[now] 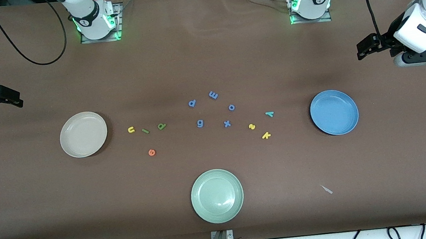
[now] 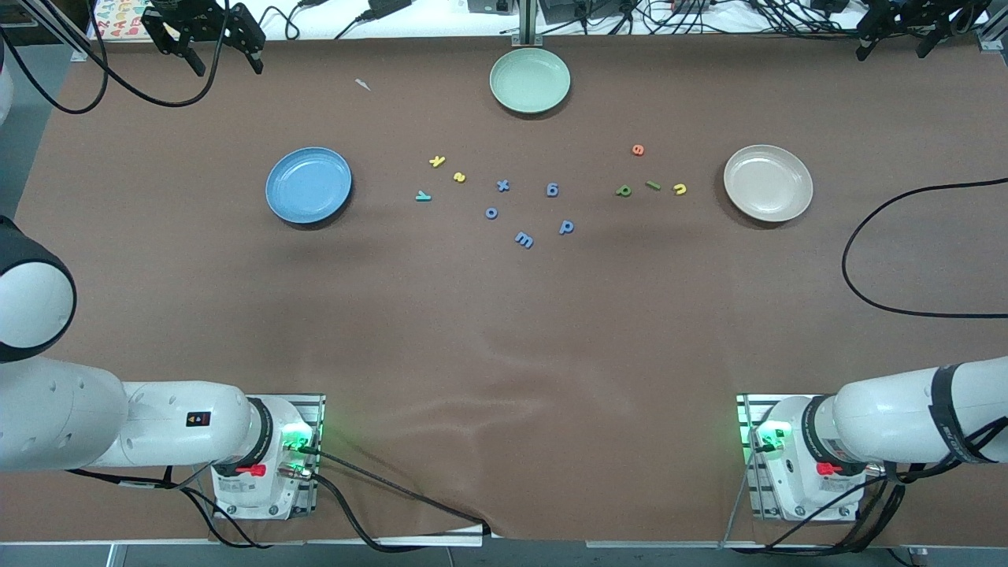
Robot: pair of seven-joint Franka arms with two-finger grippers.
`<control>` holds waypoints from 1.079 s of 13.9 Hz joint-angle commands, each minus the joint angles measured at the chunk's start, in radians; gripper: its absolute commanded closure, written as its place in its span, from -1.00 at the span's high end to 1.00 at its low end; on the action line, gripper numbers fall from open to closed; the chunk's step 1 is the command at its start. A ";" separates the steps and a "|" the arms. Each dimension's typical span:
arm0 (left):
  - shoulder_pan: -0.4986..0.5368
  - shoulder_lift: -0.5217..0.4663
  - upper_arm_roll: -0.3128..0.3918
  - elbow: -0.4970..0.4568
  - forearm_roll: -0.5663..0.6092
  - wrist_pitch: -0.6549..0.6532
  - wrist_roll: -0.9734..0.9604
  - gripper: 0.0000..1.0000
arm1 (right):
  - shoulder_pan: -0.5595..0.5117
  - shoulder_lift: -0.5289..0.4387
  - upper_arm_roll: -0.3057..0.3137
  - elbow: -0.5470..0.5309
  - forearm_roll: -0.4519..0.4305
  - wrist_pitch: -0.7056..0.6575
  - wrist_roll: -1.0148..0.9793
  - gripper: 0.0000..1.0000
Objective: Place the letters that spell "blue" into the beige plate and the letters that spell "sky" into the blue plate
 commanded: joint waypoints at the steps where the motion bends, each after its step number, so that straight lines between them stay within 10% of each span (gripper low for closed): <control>1: -0.003 -0.023 0.007 -0.003 0.030 -0.034 -0.007 1.00 | 0.005 0.012 -0.007 0.026 0.006 -0.018 -0.010 1.00; 15: -0.015 -0.038 0.031 0.016 0.073 -0.094 -0.008 1.00 | 0.005 0.010 -0.009 0.026 0.006 -0.018 -0.012 1.00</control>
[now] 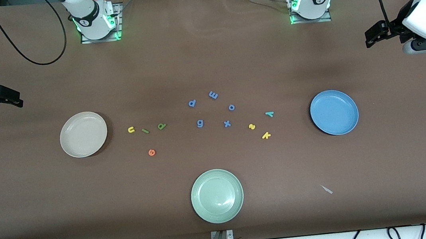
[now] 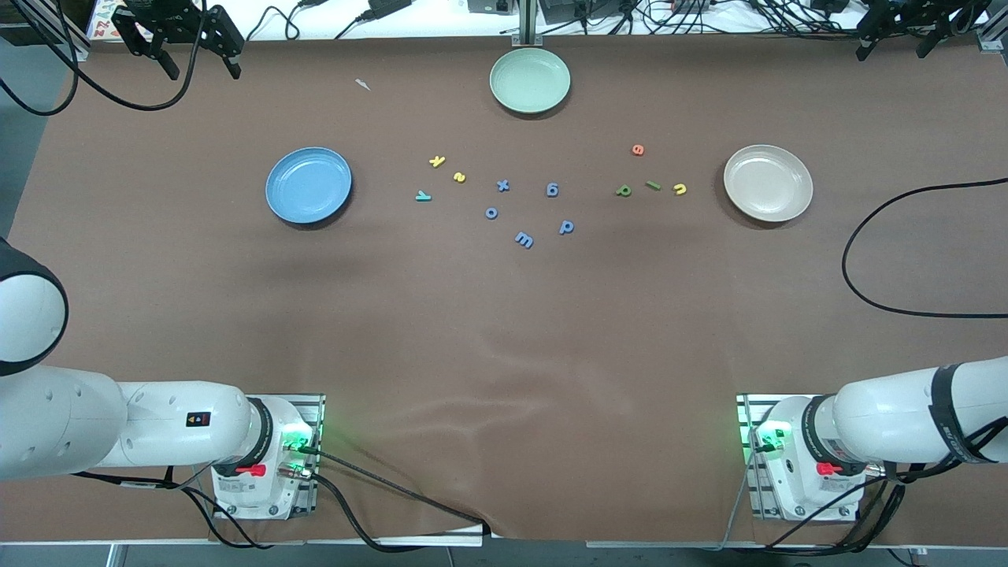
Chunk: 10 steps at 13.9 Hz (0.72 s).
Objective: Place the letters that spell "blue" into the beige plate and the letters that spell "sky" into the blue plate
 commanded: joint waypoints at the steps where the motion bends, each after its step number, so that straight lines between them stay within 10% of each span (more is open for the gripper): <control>1: -0.013 0.004 0.010 0.008 0.029 -0.003 -0.008 1.00 | 0.005 0.012 -0.007 0.026 0.006 -0.019 -0.012 1.00; 10: -0.049 0.171 -0.151 -0.088 0.023 0.286 -0.159 1.00 | 0.008 0.019 -0.007 0.026 0.006 -0.004 -0.016 1.00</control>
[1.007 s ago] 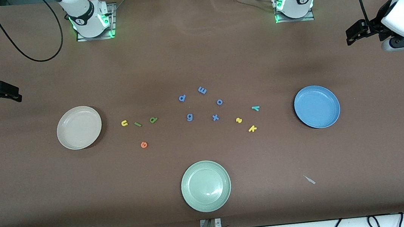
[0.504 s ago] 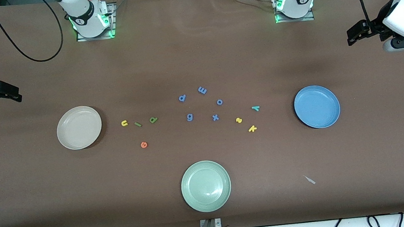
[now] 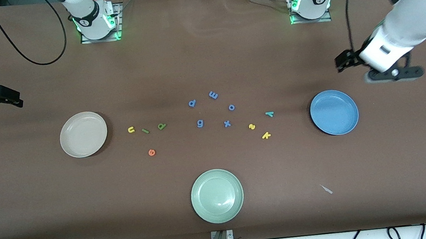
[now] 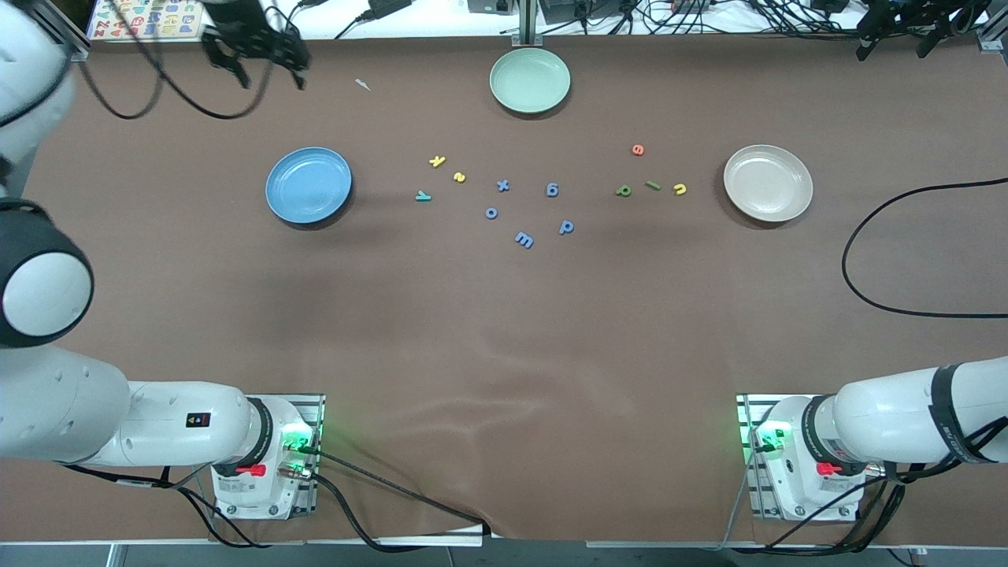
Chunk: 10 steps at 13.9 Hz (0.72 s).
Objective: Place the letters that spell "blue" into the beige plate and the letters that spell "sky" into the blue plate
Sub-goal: 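Reach the left gripper to teal y while the right gripper reaches yellow u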
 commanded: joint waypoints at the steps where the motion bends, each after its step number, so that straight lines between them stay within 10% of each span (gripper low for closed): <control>1: -0.066 0.080 -0.024 -0.009 0.031 0.060 -0.153 1.00 | 0.011 0.025 -0.003 0.024 0.006 -0.003 -0.015 1.00; 10: -0.120 0.186 -0.050 -0.193 0.068 0.447 -0.235 1.00 | 0.219 0.282 0.001 0.019 0.015 0.169 0.067 1.00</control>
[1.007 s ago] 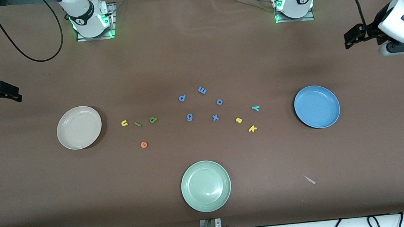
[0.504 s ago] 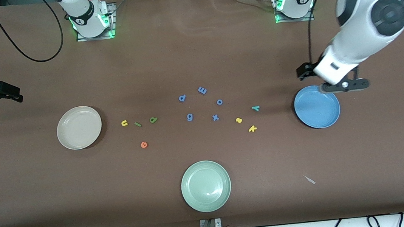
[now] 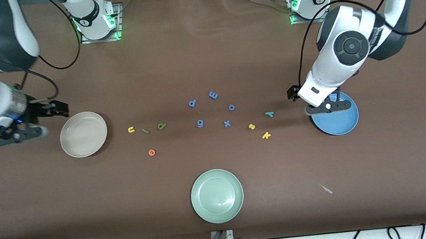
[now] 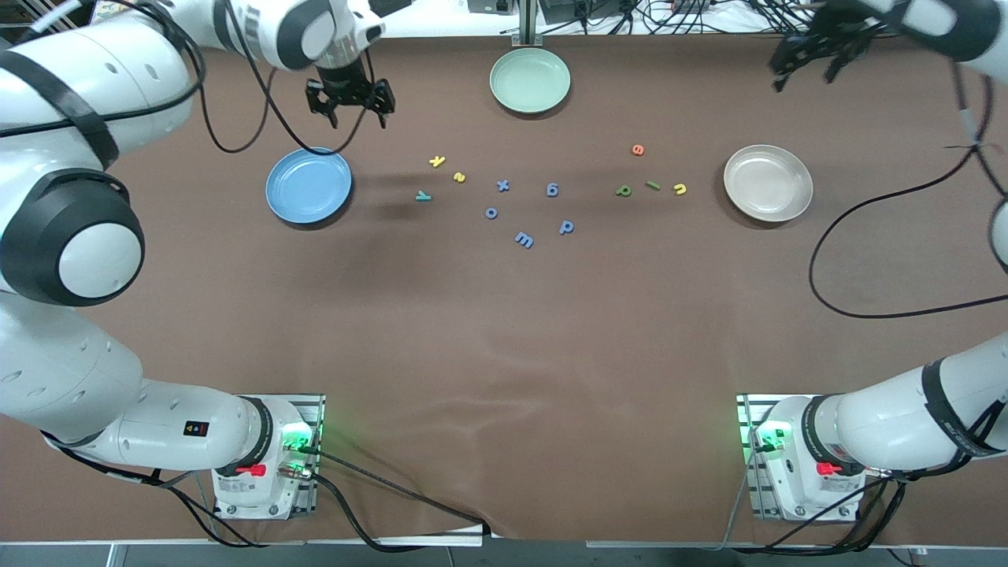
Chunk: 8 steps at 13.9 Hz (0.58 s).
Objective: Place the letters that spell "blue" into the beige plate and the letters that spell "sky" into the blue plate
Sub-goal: 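Reach the left gripper to teal y while the right gripper reaches yellow u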
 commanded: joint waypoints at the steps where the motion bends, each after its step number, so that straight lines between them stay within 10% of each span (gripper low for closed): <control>1: -0.004 0.019 -0.004 -0.100 -0.045 0.142 -0.005 1.00 | 0.069 0.109 -0.006 0.014 0.014 0.095 0.105 1.00; 8: -0.023 0.140 -0.007 -0.109 -0.104 0.170 0.092 1.00 | 0.129 0.158 0.008 -0.271 0.020 0.509 0.142 1.00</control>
